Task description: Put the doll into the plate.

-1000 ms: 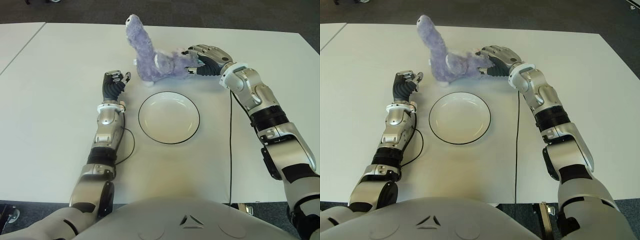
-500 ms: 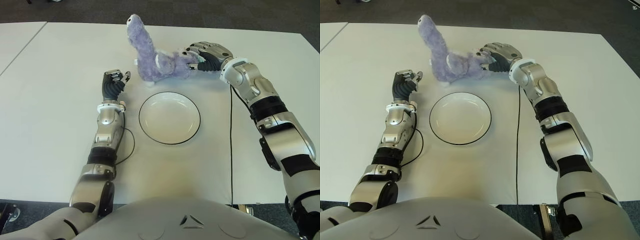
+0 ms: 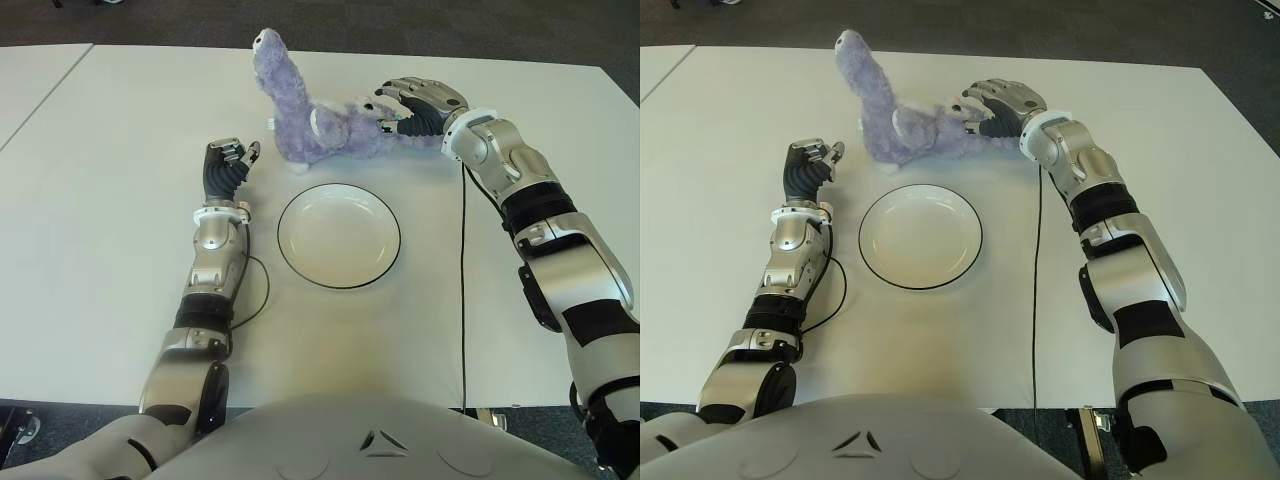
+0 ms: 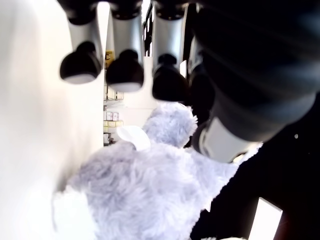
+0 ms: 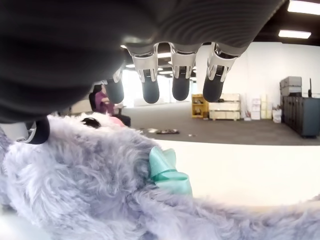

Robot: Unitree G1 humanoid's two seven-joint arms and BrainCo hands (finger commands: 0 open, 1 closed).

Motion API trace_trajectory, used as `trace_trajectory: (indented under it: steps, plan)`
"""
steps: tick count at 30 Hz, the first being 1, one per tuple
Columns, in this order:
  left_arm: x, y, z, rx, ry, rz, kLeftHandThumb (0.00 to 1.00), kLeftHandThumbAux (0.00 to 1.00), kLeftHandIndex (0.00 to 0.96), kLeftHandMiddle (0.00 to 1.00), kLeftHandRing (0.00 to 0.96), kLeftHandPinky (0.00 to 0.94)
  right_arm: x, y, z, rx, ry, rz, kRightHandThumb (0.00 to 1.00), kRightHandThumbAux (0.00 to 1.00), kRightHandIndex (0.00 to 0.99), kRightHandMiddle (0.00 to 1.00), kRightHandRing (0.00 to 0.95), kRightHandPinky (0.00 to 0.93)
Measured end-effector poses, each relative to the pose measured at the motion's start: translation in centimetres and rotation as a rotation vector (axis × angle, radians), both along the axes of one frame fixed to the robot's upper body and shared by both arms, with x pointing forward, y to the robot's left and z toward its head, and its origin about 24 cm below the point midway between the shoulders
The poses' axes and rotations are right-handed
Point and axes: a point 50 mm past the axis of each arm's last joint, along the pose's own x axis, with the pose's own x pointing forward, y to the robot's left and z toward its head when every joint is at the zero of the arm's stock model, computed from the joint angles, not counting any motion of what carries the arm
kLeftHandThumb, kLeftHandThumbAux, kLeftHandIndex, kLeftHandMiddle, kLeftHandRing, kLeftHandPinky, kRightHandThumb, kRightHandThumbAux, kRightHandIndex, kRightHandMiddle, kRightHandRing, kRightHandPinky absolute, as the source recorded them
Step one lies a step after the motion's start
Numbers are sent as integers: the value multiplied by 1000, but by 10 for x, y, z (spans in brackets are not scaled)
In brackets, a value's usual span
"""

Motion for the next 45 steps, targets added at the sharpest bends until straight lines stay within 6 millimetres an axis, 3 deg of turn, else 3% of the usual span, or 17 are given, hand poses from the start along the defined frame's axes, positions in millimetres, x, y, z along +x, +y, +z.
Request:
trace_trajectory:
  steps: [20, 29, 45]
  plan:
    - [0, -2, 2, -3, -12, 0, 405, 783, 763, 839, 851, 835, 7, 10, 2, 8, -5, 8, 421, 213, 0, 0, 0, 0]
    - [-1, -3, 5, 2, -25, -4, 397, 786, 754, 833, 844, 826, 10, 24, 3, 36, 0, 26, 399, 208, 0, 0, 0, 0]
    - [-3, -3, 11, -3, -54, 6, 403, 781, 760, 835, 845, 838, 10, 40, -13, 35, 60, 44, 396, 205, 0, 0, 0, 0]
